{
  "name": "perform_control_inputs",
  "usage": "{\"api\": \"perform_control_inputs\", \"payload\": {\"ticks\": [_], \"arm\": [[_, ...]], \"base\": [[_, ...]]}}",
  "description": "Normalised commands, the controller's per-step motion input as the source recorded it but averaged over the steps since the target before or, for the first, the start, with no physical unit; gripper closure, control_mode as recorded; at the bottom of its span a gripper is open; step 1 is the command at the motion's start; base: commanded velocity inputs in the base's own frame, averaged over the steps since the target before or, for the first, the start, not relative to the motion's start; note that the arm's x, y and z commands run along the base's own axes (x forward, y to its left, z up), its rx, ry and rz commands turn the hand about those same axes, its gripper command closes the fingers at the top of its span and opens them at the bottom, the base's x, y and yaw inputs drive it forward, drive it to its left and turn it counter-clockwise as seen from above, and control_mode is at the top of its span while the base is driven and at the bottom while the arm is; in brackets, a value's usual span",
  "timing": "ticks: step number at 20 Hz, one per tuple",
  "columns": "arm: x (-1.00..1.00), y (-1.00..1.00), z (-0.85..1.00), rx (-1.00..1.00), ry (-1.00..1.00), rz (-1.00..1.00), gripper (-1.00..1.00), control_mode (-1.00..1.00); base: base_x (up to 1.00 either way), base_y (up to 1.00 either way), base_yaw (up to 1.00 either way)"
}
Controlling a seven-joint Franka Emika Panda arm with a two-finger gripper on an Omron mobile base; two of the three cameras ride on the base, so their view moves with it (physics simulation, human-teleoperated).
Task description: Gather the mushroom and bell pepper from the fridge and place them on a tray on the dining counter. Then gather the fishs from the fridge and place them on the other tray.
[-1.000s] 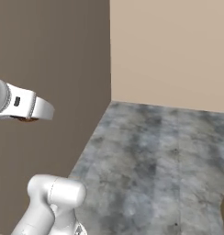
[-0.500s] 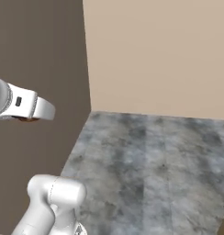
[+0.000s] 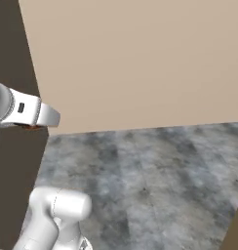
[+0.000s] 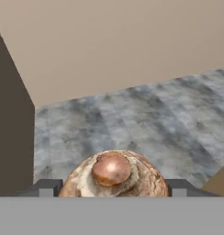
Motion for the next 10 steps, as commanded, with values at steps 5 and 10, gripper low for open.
{"api": "perform_control_inputs", "payload": {"ticks": [5, 10], "arm": [[0.00, 0.00, 0.00, 0.00, 0.00, 0.00, 1.00, 1.00], [0.00, 0.00, 0.00, 0.00, 0.00, 0.00, 1.00, 1.00]], "base": [[0.79, 0.67, -0.53], [0.67, 0.86, -0.60]]}}
